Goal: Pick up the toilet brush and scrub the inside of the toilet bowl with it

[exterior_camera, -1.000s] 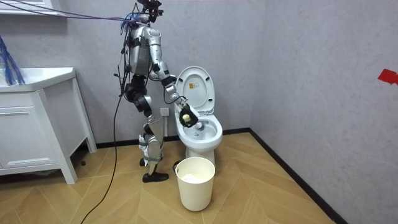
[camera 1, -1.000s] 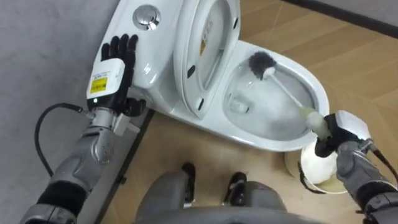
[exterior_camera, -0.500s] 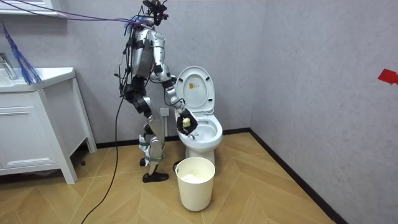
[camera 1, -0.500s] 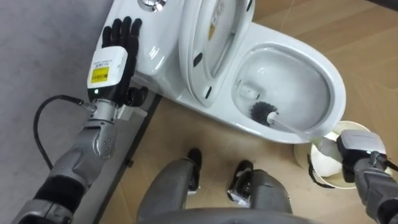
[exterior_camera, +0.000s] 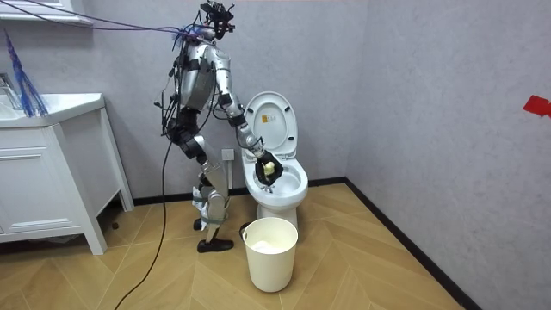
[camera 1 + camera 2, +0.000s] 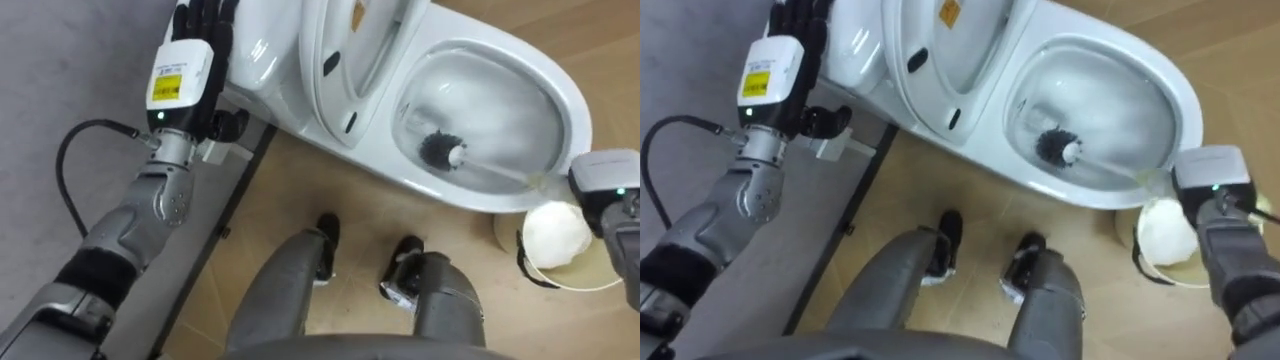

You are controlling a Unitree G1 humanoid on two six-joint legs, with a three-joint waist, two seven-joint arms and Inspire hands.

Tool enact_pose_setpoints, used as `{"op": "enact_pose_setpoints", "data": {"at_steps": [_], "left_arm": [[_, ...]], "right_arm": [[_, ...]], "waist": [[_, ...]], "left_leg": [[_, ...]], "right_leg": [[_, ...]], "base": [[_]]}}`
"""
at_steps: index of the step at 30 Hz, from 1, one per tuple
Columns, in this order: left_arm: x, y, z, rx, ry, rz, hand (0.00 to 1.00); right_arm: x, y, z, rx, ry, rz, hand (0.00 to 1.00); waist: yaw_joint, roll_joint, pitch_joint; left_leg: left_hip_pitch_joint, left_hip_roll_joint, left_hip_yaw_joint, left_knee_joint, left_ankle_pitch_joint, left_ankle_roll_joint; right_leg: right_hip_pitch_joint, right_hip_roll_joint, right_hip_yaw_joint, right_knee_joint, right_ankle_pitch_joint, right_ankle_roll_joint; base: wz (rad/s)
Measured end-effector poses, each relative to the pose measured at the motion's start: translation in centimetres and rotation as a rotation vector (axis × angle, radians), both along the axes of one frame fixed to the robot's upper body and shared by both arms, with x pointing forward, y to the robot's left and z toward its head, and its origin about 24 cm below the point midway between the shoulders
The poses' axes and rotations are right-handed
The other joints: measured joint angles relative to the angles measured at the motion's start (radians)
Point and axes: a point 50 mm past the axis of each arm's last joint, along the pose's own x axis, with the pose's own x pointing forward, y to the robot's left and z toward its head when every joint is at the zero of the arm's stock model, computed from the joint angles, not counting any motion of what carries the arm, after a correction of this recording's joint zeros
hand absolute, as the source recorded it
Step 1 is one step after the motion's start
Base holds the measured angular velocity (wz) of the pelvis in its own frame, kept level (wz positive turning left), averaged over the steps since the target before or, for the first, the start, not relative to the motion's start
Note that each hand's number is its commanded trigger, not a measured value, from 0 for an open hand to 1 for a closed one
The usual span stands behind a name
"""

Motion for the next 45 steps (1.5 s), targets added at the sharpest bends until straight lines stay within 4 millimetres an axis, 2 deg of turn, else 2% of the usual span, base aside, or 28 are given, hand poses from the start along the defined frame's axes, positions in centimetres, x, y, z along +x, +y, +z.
{"op": "enact_pose_setpoints", "data": {"at_steps": [3,4,5,8,9,12,16,21,25,29,32,35,37,40,45], "left_arm": [[0.9,-0.4,1.2,0.011,-0.058,-0.025,0.00],[1.1,-0.6,1.7,0.015,-0.080,-0.034,0.00],[1.2,-0.3,2.1,0.022,-0.104,-0.032,0.00],[1.4,0.4,2.8,0.040,-0.159,-0.015,0.00],[1.4,0.5,2.9,0.043,-0.167,-0.012,0.00],[1.4,1.0,3.2,0.047,-0.204,0.017,0.00],[1.5,1.5,3.9,0.053,-0.243,0.052,0.00],[1.8,2.0,4.4,0.081,-0.266,0.087,0.00],[1.8,2.3,4.0,0.129,-0.250,0.101,0.00],[1.9,2.5,3.7,0.136,-0.222,0.104,0.00],[1.9,2.3,3.4,0.146,-0.192,0.087,0.00],[1.5,2.3,2.9,0.143,-0.176,0.084,0.00],[1.0,2.5,2.4,0.137,-0.167,0.089,0.00],[0.4,2.9,1.7,0.112,-0.152,0.113,0.00],[-0.5,3.3,1.0,0.091,-0.146,0.137,0.00]], "right_arm": [[2.4,1.1,1.5,0.048,-0.079,0.016,1.00],[3.2,1.1,2.2,0.064,-0.111,-0.005,1.00],[4.0,1.2,2.9,0.078,-0.141,-0.021,1.00],[5.3,1.7,3.9,0.126,-0.185,-0.037,1.00],[5.5,1.8,4.0,0.142,-0.196,-0.045,1.00],[6.4,1.7,4.9,0.206,-0.245,-0.100,1.00],[7.4,1.5,6.1,0.256,-0.287,-0.125,1.00],[7.7,1.4,6.6,0.288,-0.315,-0.137,1.00],[7.8,1.7,6.6,0.243,-0.296,-0.090,1.00],[7.5,3.3,5.5,0.172,-0.229,-0.006,1.00],[6.4,3.9,4.0,0.120,-0.158,0.029,1.00],[5.9,4.2,3.7,0.113,-0.148,0.019,1.00],[5.6,4.9,3.6,0.108,-0.151,0.036,1.00],[5.1,6.1,3.3,0.109,-0.138,0.061,1.00],[4.1,7.2,3.5,0.103,-0.121,0.093,1.00]], "waist": [[0.015,0.003,0.0009],[0.025,0.000,0.0032],[0.030,-0.012,0.0099],[0.024,-0.026,0.0154],[0.022,-0.028,0.0144],[0.018,-0.042,0.0208],[0.002,-0.062,0.0225],[-0.029,-0.064,0.0220],[-0.033,-0.064,0.0218],[-0.015,-0.055,0.0211],[0.009,-0.023,0.0176],[0.021,0.001,0.0139],[0.021,0.016,0.0064],[0.020,0.019,0.0049],[0.019,0.021,0.0000]], "left_leg": [[-0.062,-0.002,-0.005,0.035,-0.001,-0.001],[-0.082,-0.001,-0.001,0.044,-0.001,-0.001],[-0.096,-0.001,0.009,0.046,0.001,-0.002],[-0.119,-0.002,0.017,0.045,0.007,-0.005],[-0.125,-0.002,0.016,0.045,0.009,-0.006],[-0.140,0.000,0.021,0.045,0.013,-0.012],[-0.163,-0.003,0.027,0.047,0.023,-0.020],[-0.189,-0.002,0.012,0.076,0.031,-0.023],[-0.187,-0.002,0.015,0.073,0.036,-0.018],[-0.168,0.009,0.017,0.065,0.036,-0.016],[-0.156,0.017,0.001,0.058,0.036,-0.017],[-0.156,0.020,-0.006,0.050,0.037,-0.020],[-0.155,0.033,-0.007,0.037,0.038,-0.023],[-0.139,0.050,-0.007,0.019,0.036,-0.030],[-0.114,0.063,-0.008,-0.020,0.041,-0.042]], "right_leg": [[-0.060,-0.010,-0.007,0.041,-0.005,-0.008],[-0.085,-0.012,0.002,0.058,-0.006,-0.009],[-0.110,-0.015,0.016,0.073,-0.006,-0.010],[-0.140,-0.015,0.021,0.083,-0.005,-0.017],[-0.146,-0.015,0.022,0.086,-0.005,-0.018],[-0.171,-0.015,0.033,0.099,-0.006,-0.025],[-0.209,-0.020,0.045,0.123,-0.012,-0.036],[-0.219,-0.020,0.031,0.135,-0.013,-0.044],[-0.217,-0.021,0.031,0.132,-0.007,-0.042],[-0.190,-0.008,0.026,0.105,0.010,-0.043],[-0.161,0.014,0.010,0.072,0.018,-0.039],[-0.158,0.024,0.011,0.055,0.025,-0.038],[-0.147,0.031,-0.007,0.023,0.037,-0.046],[-0.127,0.054,-0.010,-0.010,0.044,-0.051],[-0.099,0.076,-0.011,-0.059,0.054,-0.058]], "base": [[0.10],[-0.07],[-0.09],[-0.05],[0.00],[0.00],[0.01],[0.08],[-0.02],[-0.10],[0.00],[-0.03],[-0.10],[-0.08],[-0.03]]}}
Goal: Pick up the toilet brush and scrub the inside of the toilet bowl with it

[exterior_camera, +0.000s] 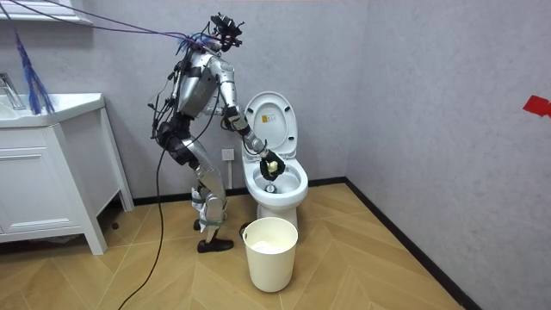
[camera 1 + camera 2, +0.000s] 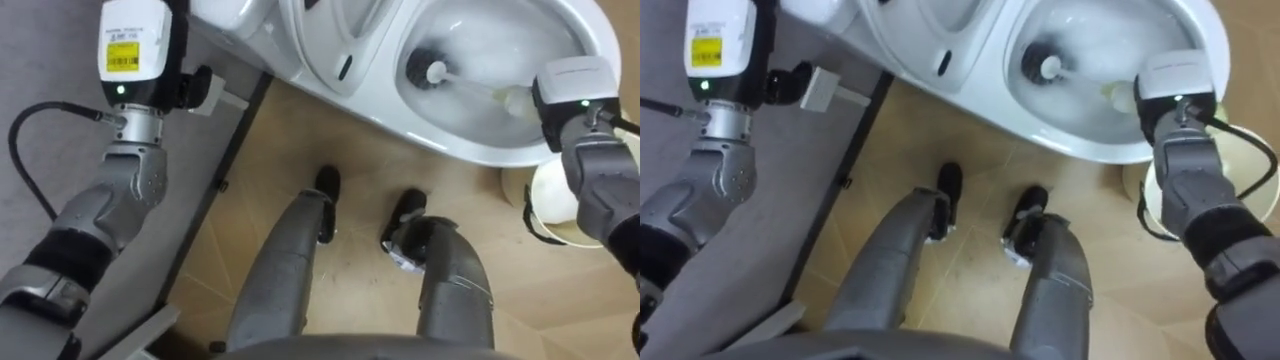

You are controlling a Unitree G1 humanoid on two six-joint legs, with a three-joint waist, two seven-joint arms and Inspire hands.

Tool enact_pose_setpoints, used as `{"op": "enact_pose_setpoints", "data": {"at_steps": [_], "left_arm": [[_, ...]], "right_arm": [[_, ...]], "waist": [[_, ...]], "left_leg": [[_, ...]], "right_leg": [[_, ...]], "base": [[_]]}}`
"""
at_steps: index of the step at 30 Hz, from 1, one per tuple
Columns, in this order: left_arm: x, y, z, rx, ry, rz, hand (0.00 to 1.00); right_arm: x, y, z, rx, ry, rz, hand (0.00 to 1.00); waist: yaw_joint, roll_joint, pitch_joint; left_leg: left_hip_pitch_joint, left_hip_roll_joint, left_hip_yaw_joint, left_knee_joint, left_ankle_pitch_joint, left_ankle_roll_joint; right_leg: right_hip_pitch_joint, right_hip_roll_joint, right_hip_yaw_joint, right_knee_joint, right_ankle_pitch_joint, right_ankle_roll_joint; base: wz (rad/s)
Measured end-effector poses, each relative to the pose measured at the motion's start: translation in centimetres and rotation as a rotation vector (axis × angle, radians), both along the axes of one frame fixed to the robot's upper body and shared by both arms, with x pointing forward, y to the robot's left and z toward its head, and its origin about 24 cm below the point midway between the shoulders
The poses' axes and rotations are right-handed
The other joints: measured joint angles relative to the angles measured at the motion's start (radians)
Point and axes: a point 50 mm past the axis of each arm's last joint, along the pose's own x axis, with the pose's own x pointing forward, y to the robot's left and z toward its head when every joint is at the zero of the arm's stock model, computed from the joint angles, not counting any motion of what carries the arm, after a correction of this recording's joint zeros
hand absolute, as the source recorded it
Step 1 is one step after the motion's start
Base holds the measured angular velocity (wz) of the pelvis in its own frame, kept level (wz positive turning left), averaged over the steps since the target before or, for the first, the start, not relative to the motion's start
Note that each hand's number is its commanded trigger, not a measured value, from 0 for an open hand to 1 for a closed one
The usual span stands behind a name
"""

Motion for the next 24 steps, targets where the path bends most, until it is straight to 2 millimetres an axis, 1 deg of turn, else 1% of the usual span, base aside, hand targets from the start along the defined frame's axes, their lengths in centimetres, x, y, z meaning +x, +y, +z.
{"op": "enact_pose_setpoints", "data": {"at_steps": [1,6,7,8,9,10,11,12,13,14,15,16,17,18,19,22,24], "left_arm": [[-0.2,0.1,-0.2,-0.018,0.001,0.010,0.00],[-0.1,0.5,0.1,-0.039,-0.003,0.011,0.00],[0.1,0.4,0.2,-0.039,-0.003,0.006,0.00],[0.3,0.5,0.4,-0.037,0.001,0.003,0.00],[0.5,0.6,0.5,-0.034,0.003,0.002,0.00],[0.6,0.9,0.8,-0.013,0.002,0.000,0.00],[0.9,1.2,1.2,0.008,-0.003,0.001,0.00],[1.0,1.3,1.4,0.018,-0.007,0.001,0.00],[1.2,1.4,1.8,0.027,-0.020,0.001,0.00],[1.5,1.4,2.1,0.028,-0.037,0.005,0.00],[1.6,1.4,2.3,0.028,-0.046,0.007,0.00],[1.7,1.4,2.5,0.027,-0.062,0.012,0.00],[1.8,1.4,2.7,0.026,-0.076,0.013,0.00],[1.8,1.4,2.9,0.026,-0.087,0.015,0.00],[1.8,1.4,3.1,0.027,-0.100,0.021,0.00],[2.0,1.4,3.3,0.038,-0.121,0.048,0.00],[2.0,1.5,3.3,0.061,-0.123,0.058,0.00]], "right_arm": [[0.0,0.1,0.1,-0.010,0.002,0.007,1.00],[0.7,-0.2,0.9,-0.033,-0.004,0.008,1.00],[1.1,-0.8,1.0,-0.042,0.001,0.001,1.00],[1.5,-1.6,1.2,-0.024,0.003,-0.024,1.00],[1.7,-1.9,1.2,-0.010,0.004,-0.037,1.00],[2.2,-2.5,1.3,0.047,0.005,-0.071,1.00],[2.4,-3.0,1.3,0.104,-0.002,-0.107,1.00],[2.5,-3.2,1.3,0.126,-0.010,-0.120,1.00],[2.9,-3.7,1.7,0.169,-0.036,-0.144,1.00],[3.4,-4.2,2.4,0.210,-0.078,-0.169,1.00],[3.7,-4.5,2.8,0.227,-0.102,-0.183,1.00],[4.1,-5.0,3.5,0.254,-0.145,-0.207,1.00],[4.2,-5.5,3.9,0.302,-0.188,-0.242,1.00],[4.1,-5.7,4.0,0.324,-0.204,-0.258,1.00],[4.0,-6.0,4.0,0.355,-0.226,-0.286,1.00],[4.0,-6.6,4.6,0.388,-0.286,-0.310,1.00],[4.0,-6.5,4.6,0.388,-0.300,-0.300,1.00]], "waist": [[-0.002,0.001,-0.0005],[0.000,0.000,-0.0004],[0.000,-0.002,0.0004],[0.000,-0.006,0.0031],[-0.001,-0.011,0.0034],[-0.004,-0.019,0.0038],[-0.017,-0.033,0.0054],[-0.021,-0.042,0.0071],[-0.031,-0.056,0.0157],[-0.035,-0.071,0.0220],[-0.042,-0.077,0.0257],[-0.050,-0.088,0.0261],[-0.058,-0.100,0.0281],[-0.062,-0.106,0.0277],[-0.078,-0.116,0.0277],[-0.099,-0.118,0.0276],[-0.112,-0.118,0.0276]], "left_leg": [[0.002,0.006,0.001,0.001,0.000,0.000],[-0.002,0.009,0.003,0.024,0.000,0.000],[-0.001,0.009,0.010,0.025,0.000,0.000],[0.002,0.006,0.018,0.023,0.001,0.000],[0.002,0.005,0.022,0.023,0.001,0.001],[-0.001,0.004,0.024,0.027,0.002,0.003],[-0.006,-0.005,0.027,0.027,0.007,0.009],[-0.009,-0.012,0.027,0.027,0.008,0.011],[-0.017,-0.020,0.035,0.033,0.011,0.016],[-0.029,-0.028,0.042,0.041,0.014,0.018],[-0.034,-0.031,0.047,0.044,0.015,0.020],[-0.048,-0.034,0.057,0.046,0.020,0.026],[-0.060,-0.040,0.058,0.052,0.024,0.028],[-0.066,-0.042,0.058,0.058,0.024,0.029],[-0.074,-0.049,0.059,0.065,0.025,0.031],[-0.081,-0.058,0.057,0.063,0.029,0.036],[-0.079,-0.066,0.058,0.064,0.031,0.040]], "right_leg": [[0.006,0.005,-0.002,-0.002,0.002,-0.002],[0.008,0.007,-0.003,0.004,0.002,-0.002],[0.008,0.003,-0.003,0.009,0.001,-0.001],[0.005,-0.005,-0.001,0.019,-0.002,0.001],[0.002,-0.007,0.002,0.021,-0.003,0.002],[-0.003,-0.011,0.003,0.024,-0.005,0.002],[-0.016,-0.024,0.003,0.044,-0.013,0.002],[-0.026,-0.032,0.008,0.060,-0.019,0.003],[-0.045,-0.046,0.019,0.089,-0.028,0.007],[-0.066,-0.055,0.031,0.111,-0.033,0.008],[-0.074,-0.061,0.032,0.120,-0.033,0.008],[-0.095,-0.068,0.041,0.133,-0.034,0.009],[-0.111,-0.075,0.046,0.148,-0.034,0.010],[-0.119,-0.079,0.048,0.157,-0.035,0.011],[-0.129,-0.085,0.052,0.171,-0.039,0.014],[-0.137,-0.094,0.052,0.181,-0.036,0.019],[-0.137,-0.102,0.052,0.192,-0.035,0.019]], "base": [[0.00],[0.01],[0.04],[0.04],[0.00],[0.07],[0.15],[0.27],[0.17],[0.08],[0.00],[0.04],[0.07],[0.11],[0.09],[0.05],[0.08]]}}
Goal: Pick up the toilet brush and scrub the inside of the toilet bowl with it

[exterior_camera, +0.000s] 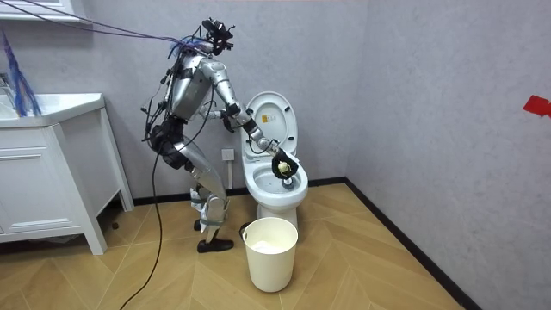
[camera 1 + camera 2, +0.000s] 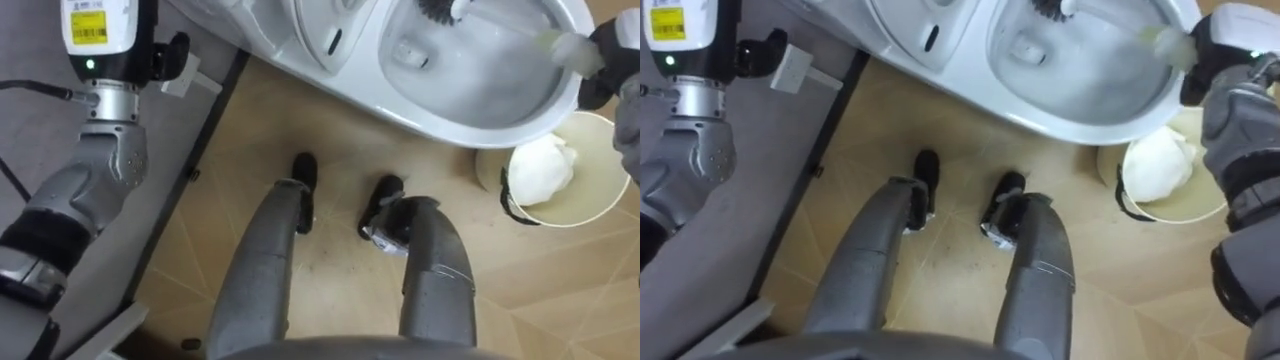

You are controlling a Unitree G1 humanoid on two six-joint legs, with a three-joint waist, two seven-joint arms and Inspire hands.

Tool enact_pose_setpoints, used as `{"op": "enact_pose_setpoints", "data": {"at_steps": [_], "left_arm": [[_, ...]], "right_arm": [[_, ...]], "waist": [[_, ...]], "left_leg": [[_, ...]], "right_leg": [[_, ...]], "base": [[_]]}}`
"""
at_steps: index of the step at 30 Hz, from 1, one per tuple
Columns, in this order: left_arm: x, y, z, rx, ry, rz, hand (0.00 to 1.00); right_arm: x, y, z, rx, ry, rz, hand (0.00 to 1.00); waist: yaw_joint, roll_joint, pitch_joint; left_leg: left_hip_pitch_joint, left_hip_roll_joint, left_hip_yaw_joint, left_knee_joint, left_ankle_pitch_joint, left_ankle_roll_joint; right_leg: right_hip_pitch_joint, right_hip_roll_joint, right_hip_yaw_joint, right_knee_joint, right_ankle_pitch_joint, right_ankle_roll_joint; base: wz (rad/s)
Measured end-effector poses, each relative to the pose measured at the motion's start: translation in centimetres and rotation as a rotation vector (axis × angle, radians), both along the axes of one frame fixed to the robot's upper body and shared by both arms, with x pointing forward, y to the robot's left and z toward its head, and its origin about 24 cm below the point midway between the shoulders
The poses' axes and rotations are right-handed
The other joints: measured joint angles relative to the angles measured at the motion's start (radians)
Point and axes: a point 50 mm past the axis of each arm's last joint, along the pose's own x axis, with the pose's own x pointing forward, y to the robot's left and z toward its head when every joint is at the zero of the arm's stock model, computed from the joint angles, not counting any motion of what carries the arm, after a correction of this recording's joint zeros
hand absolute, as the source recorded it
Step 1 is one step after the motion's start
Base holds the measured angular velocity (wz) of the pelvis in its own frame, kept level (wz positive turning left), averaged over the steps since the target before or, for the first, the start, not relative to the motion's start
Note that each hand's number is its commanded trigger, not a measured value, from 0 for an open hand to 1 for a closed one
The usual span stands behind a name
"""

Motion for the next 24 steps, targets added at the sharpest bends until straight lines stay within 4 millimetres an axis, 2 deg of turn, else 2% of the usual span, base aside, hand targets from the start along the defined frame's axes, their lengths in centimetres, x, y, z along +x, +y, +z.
{"op": "enact_pose_setpoints", "data": {"at_steps": [3,8,10,11,12,13,17,18,19,22,24], "left_arm": [[0.2,0.0,0.1,0.022,0.011,0.006,0.00],[0.3,0.0,-0.5,0.041,0.059,0.036,0.00],[0.4,-0.4,-1.2,0.027,0.103,0.039,0.00],[0.4,-0.4,-1.3,0.028,0.119,0.040,0.00],[0.4,-0.5,-1.4,0.026,0.126,0.037,0.00],[0.4,-0.9,-1.7,0.011,0.145,0.032,0.00],[0.2,-1.5,-2.3,0.006,0.177,0.018,0.00],[0.2,-1.5,-2.3,0.005,0.179,0.015,0.00],[0.1,-1.5,-2.4,0.003,0.184,0.014,0.00],[-0.3,-1.4,-2.9,-0.004,0.200,0.015,0.00],[-0.4,-1.3,-3.0,-0.023,0.202,0.017,0.00]], "right_arm": [[0.1,0.4,-0.2,0.000,-0.015,0.005,1.00],[0.6,2.5,-1.2,-0.076,0.014,0.064,1.00],[0.6,3.3,-1.5,-0.162,0.037,0.111,1.00],[0.7,3.8,-1.4,-0.213,0.039,0.139,1.00],[0.7,4.1,-1.5,-0.237,0.042,0.155,1.00],[0.6,4.3,-1.7,-0.276,0.057,0.171,1.00],[-0.2,5.9,-3.4,-0.423,0.167,0.272,1.00],[-0.3,6.1,-3.5,-0.430,0.180,0.281,1.00],[-0.6,6.4,-3.8,-0.437,0.199,0.291,1.00],[-1.2,7.3,-4.1,-0.411,0.228,0.307,1.00],[-1.7,7.7,-4.1,-0.405,0.237,0.320,1.00]], "waist": [[-0.002,0.001,-0.0003],[0.002,0.012,-0.0032],[0.014,0.045,-0.0040],[0.030,0.053,-0.0041],[0.038,0.062,-0.0041],[0.047,0.080,-0.0053],[0.084,0.100,-0.0095],[0.086,0.106,-0.0098],[0.093,0.115,-0.0137],[0.099,0.126,-0.0199],[0.098,0.128,-0.0213]], "left_leg": [[0.002,0.000,0.004,0.001,0.005,0.004],[0.026,0.004,0.004,0.001,0.006,0.002],[0.047,0.012,-0.005,-0.002,0.001,-0.004],[0.052,0.020,0.001,-0.006,0.001,-0.005],[0.055,0.024,0.001,-0.008,0.001,-0.006],[0.064,0.027,0.000,-0.017,0.002,-0.008],[0.077,0.042,0.002,-0.026,0.002,-0.017],[0.077,0.045,-0.003,-0.026,0.003,-0.018],[0.077,0.055,-0.012,-0.028,0.004,-0.022],[0.088,0.079,-0.018,-0.042,0.001,-0.037],[0.089,0.082,-0.019,-0.050,0.004,-0.041]], "right_leg": [[0.001,-0.004,0.000,0.003,0.004,-0.001],[0.026,0.007,0.001,-0.005,0.010,-0.004],[0.058,0.019,-0.009,-0.028,0.015,0.001],[0.062,0.026,-0.008,-0.040,0.018,0.006],[0.067,0.029,-0.013,-0.047,0.023,0.003],[0.078,0.032,-0.017,-0.060,0.029,0.002],[0.089,0.046,-0.018,-0.076,0.033,-0.010],[0.093,0.048,-0.023,-0.082,0.035,-0.014],[0.104,0.062,-0.031,-0.100,0.042,-0.023],[0.125,0.090,-0.041,-0.142,0.055,-0.035],[0.125,0.096,-0.041,-0.145,0.055,-0.041]], "base": [[0.01],[-0.06],[-0.08],[-0.20],[-0.20],[-0.09],[-0.09],[0.00],[-0.04],[-0.11],[-0.03]]}}
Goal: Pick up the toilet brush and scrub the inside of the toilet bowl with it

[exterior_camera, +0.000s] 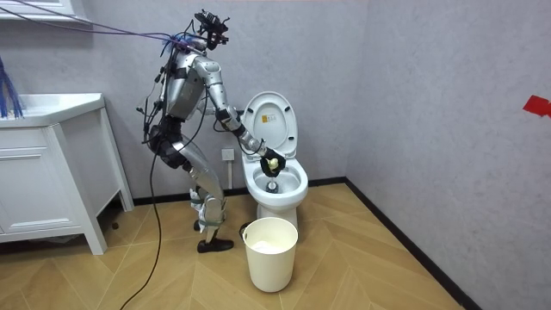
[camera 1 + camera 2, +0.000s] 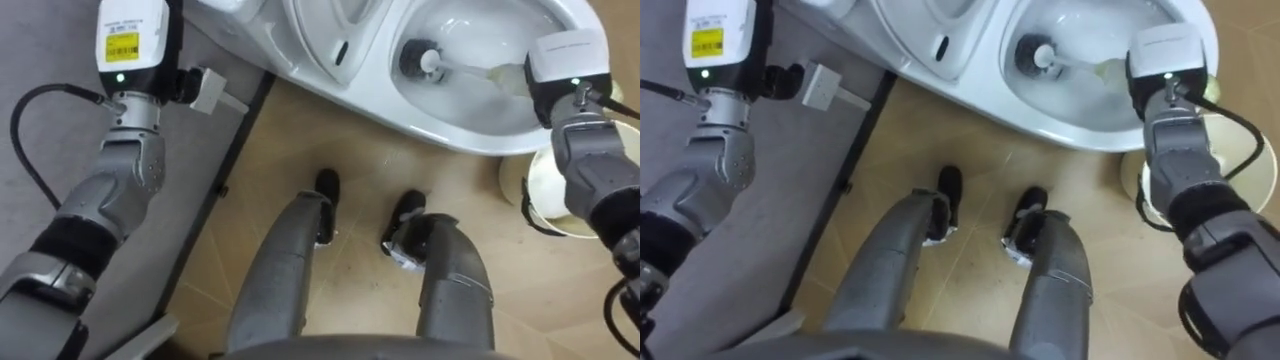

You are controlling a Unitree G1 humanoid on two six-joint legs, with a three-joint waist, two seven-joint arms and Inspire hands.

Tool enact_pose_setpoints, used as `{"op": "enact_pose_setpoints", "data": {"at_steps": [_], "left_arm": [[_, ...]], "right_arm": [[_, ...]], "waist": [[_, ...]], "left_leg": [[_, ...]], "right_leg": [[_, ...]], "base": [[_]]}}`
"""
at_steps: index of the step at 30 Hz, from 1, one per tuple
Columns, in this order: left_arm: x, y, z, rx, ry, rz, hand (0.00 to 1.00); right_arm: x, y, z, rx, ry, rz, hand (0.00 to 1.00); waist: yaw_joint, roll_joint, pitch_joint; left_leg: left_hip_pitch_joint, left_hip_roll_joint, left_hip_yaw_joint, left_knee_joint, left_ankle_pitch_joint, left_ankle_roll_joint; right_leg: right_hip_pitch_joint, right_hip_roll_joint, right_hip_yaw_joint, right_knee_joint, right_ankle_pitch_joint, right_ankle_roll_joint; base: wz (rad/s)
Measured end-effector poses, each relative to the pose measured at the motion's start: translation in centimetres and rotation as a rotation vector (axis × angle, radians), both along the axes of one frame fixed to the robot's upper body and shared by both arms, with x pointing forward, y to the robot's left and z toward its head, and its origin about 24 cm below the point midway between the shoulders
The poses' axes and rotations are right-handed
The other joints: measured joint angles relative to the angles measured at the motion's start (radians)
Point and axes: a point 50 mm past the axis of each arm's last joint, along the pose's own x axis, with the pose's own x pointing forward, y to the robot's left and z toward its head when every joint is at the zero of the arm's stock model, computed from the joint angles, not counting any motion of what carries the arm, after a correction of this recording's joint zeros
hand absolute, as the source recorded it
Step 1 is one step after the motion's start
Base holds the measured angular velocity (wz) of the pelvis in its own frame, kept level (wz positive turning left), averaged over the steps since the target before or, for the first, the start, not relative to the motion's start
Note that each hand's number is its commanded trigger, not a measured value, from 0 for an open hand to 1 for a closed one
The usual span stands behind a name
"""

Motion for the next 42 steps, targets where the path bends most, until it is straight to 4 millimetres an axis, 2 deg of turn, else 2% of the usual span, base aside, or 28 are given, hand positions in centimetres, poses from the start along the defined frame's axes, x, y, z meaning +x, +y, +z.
{"op": "enact_pose_setpoints", "data": {"at_steps": [2,4,8,12,15,17,19,20,22,24,26,28,32,35,38,40,42], "left_arm": [[-0.1,0.2,0.0,-0.002,-0.004,0.007,0.00],[-0.4,0.5,-0.1,-0.012,-0.011,0.017,0.00],[-1.2,0.1,0.1,-0.044,-0.041,-0.020,0.00],[-1.2,-0.2,0.2,-0.069,-0.052,-0.043,0.00],[-1.1,0.0,0.3,-0.066,-0.053,-0.039,0.00],[-1.0,0.4,0.4,-0.071,-0.059,-0.026,0.00],[-0.6,1.2,1.0,-0.058,-0.077,-0.004,0.00],[-0.5,1.3,1.2,-0.053,-0.082,-0.003,0.00],[-0.2,1.5,1.7,-0.043,-0.107,0.004,0.00],[-0.1,1.6,2.0,-0.042,-0.122,0.008,0.00],[0.1,1.7,2.5,-0.047,-0.159,0.020,0.00],[0.3,1.8,2.7,-0.044,-0.170,0.029,0.00],[1.1,1.4,3.7,-0.022,-0.194,0.009,0.00],[1.2,1.3,3.7,0.011,-0.179,-0.002,0.00],[1.3,1.3,3.7,0.023,-0.167,-0.005,0.00],[1.2,1.2,3.4,0.048,-0.153,-0.008,0.00],[1.1,1.1,3.0,0.048,-0.127,-0.007,0.00]], "right_arm": [[-0.5,0.4,0.0,0.005,0.016,0.003,1.00],[-0.7,1.2,0.3,0.006,0.025,0.015,1.00],[-1.3,1.9,1.0,-0.008,0.043,0.033,1.00],[-1.2,1.5,1.1,-0.017,0.049,0.023,1.00],[-0.6,0.3,0.8,0.014,0.058,-0.012,1.00],[0.0,-0.8,0.8,0.094,0.061,-0.068,1.00],[0.5,-2.2,0.6,0.263,0.053,-0.170,1.00],[0.6,-2.6,0.5,0.314,0.048,-0.200,1.00],[1.6,-3.3,1.4,0.554,-0.045,-0.316,1.00],[2.1,-4.0,2.3,0.685,-0.115,-0.382,1.00],[1.9,-4.8,2.3,0.824,-0.161,-0.456,1.00],[1.8,-4.8,2.1,0.896,-0.171,-0.482,1.00],[1.8,-4.9,2.2,0.891,-0.173,-0.468,1.00],[1.8,-4.8,2.2,0.863,-0.167,-0.456,1.00],[2.1,-4.5,2.8,0.732,-0.167,-0.378,1.00],[2.5,-3.6,3.2,0.574,-0.156,-0.269,1.00],[2.2,-2.4,2.9,0.433,-0.133,-0.166,1.00]], "waist": [[0.002,0.001,-0.0004],[-0.004,0.007,-0.0048],[-0.010,0.007,-0.0073],[-0.010,0.008,-0.0076],[-0.006,0.006,-0.0067],[-0.009,-0.003,-0.0048],[-0.017,-0.040,-0.0015],[-0.021,-0.048,-0.0021],[-0.043,-0.072,0.0090],[-0.068,-0.092,0.0116],[-0.098,-0.113,0.0150],[-0.116,-0.115,0.0157],[-0.132,-0.114,0.0155],[-0.133,-0.114,0.0154],[-0.132,-0.109,0.0128],[-0.114,-0.099,0.0124],[-0.098,-0.089,0.0133]], "left_leg": [[-0.001,0.008,0.003,-0.001,-0.001,-0.005],[-0.004,0.012,-0.006,-0.006,-0.006,-0.017],[-0.004,0.015,-0.010,-0.020,-0.005,-0.019],[-0.002,0.015,-0.010,-0.005,-0.005,-0.019],[-0.001,0.019,0.003,0.011,-0.005,-0.018],[0.000,0.018,0.021,0.012,-0.005,-0.011],[-0.008,-0.001,0.031,0.002,0.004,-0.001],[-0.015,-0.006,0.029,0.004,0.007,-0.001],[-0.034,-0.013,0.037,0.011,0.016,0.006],[-0.050,-0.024,0.042,0.011,0.024,0.011],[-0.064,-0.033,0.047,0.018,0.028,0.018],[-0.071,-0.033,0.045,0.026,0.027,0.020],[-0.076,-0.050,0.049,0.014,0.032,0.030],[-0.075,-0.055,0.049,0.014,0.033,0.033],[-0.075,-0.061,0.047,0.013,0.034,0.035],[-0.067,-0.049,0.046,0.023,0.026,0.039],[-0.049,-0.042,0.043,0.029,0.015,0.038]], "right_leg": [[0.000,0.006,0.000,-0.002,-0.002,-0.005],[0.000,0.016,-0.004,-0.014,-0.001,-0.010],[0.004,0.023,-0.008,-0.032,0.000,-0.013],[0.009,0.022,-0.009,-0.028,0.000,-0.013],[0.013,0.020,-0.005,-0.022,-0.003,-0.009],[0.005,0.011,0.001,-0.004,-0.013,-0.006],[-0.030,-0.012,0.019,0.037,-0.030,-0.002],[-0.040,-0.018,0.020,0.046,-0.032,-0.003],[-0.066,-0.031,0.024,0.070,-0.033,-0.003],[-0.090,-0.045,0.031,0.088,-0.034,-0.001],[-0.108,-0.057,0.036,0.107,-0.038,0.005],[-0.108,-0.057,0.036,0.109,-0.037,0.014],[-0.119,-0.075,0.038,0.114,-0.028,0.027],[-0.119,-0.077,0.041,0.114,-0.023,0.032],[-0.119,-0.083,0.039,0.113,-0.022,0.036],[-0.099,-0.069,0.034,0.098,-0.013,0.031],[-0.074,-0.067,0.024,0.090,-0.015,0.028]], "base": [[-0.02],[0.00],[0.00],[0.01],[0.00],[0.07],[0.13],[0.15],[0.11],[0.12],[0.12],[-0.02],[0.06],[0.00],[0.00],[-0.13],[-0.09]]}}
